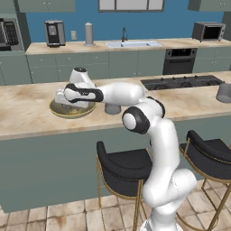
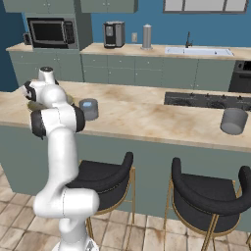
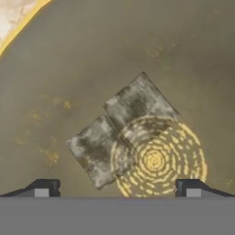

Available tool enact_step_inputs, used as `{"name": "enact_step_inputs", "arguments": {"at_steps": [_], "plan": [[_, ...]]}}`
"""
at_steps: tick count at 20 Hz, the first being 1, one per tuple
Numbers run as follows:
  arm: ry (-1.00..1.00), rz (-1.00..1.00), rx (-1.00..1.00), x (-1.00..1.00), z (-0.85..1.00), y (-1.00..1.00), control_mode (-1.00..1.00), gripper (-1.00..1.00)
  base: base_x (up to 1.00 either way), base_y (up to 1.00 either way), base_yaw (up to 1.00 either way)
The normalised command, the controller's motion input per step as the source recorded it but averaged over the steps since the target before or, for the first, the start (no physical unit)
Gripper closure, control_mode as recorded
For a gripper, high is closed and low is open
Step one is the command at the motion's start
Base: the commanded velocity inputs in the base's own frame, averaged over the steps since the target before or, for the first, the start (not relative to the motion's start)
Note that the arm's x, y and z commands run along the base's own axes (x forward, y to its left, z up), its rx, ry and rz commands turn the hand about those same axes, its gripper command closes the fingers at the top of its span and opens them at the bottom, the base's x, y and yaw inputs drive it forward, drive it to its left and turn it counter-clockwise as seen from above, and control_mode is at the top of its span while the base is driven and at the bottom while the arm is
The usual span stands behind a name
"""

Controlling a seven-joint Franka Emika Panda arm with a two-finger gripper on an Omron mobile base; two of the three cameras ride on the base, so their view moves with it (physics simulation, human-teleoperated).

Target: There are four ice cubes in the ice bowl. Place two ice cubes in each glass of water.

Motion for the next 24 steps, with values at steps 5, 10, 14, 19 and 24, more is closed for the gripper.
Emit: {"name": "enact_step_inputs", "arguments": {"at_steps": [5,10,14,19,24], "plan": [[0.02,0.0,-0.08,0.11,-0.09,0.07,-1.0,-1.0,0.0,0.0,0.0],[-0.11,0.02,-0.03,-0.01,-0.2,-0.24,-1.0,-1.0,0.0,0.0,0.0],[-0.05,0.01,0.01,-0.05,-0.12,-0.12,-1.0,-1.0,0.0,0.0,0.0],[-0.01,0.0,0.08,0.0,-0.34,0.0,-1.0,-1.0,0.0,0.0,0.0],[-0.1,0.0,0.01,0.01,-0.34,0.11,-1.0,-1.0,0.0,0.0,0.0]]}}
